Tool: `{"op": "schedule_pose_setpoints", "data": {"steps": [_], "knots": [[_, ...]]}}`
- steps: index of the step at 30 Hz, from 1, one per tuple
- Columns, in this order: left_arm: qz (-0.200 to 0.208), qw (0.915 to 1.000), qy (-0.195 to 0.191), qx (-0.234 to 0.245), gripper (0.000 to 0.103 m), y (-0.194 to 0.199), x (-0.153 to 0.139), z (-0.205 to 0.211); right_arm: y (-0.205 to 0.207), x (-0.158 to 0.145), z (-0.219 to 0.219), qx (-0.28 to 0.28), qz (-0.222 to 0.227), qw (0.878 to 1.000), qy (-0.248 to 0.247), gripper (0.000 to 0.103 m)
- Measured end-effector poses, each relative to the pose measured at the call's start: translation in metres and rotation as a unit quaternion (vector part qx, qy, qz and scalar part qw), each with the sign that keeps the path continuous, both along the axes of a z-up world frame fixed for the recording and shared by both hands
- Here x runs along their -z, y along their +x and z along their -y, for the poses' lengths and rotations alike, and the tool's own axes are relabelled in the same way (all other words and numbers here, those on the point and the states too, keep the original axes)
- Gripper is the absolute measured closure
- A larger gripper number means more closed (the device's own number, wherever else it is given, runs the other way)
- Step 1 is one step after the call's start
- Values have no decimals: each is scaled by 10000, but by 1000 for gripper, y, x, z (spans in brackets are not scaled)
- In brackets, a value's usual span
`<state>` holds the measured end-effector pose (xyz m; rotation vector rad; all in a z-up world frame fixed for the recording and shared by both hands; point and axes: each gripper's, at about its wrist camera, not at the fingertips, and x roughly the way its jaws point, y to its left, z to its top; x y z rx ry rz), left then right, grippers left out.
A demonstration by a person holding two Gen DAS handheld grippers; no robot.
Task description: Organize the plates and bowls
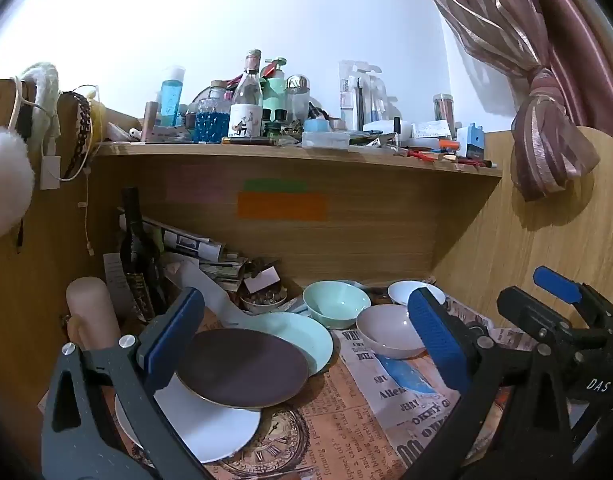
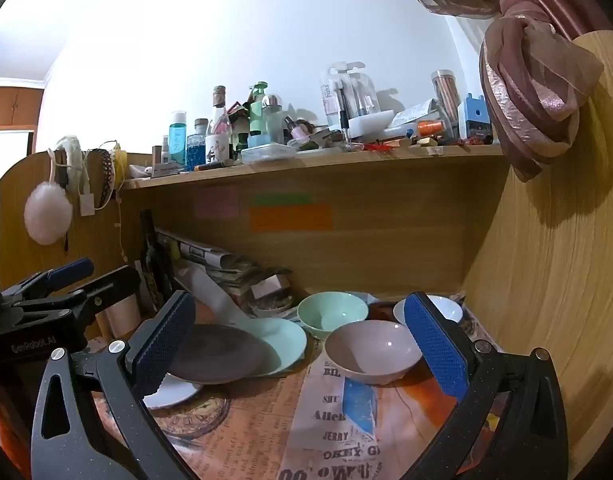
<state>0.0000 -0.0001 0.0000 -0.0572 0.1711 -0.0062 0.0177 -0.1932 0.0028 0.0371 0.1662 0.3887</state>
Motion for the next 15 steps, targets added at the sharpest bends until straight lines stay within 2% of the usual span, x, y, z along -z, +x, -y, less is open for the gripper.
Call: {"op": "schedule_pose_setpoints", "data": {"steps": [5, 7, 15], "knots": [[-87, 9999, -68, 52, 0, 3, 0, -9, 1, 0, 0, 5, 6, 10000, -14, 0], [-75, 10000, 63, 20, 0, 2, -1, -4, 1, -1, 1, 41, 50, 10000, -41, 0], [-46, 10000, 64, 29, 0, 1, -4, -3, -1, -3, 0, 21, 91, 10000, -26, 0]]}}
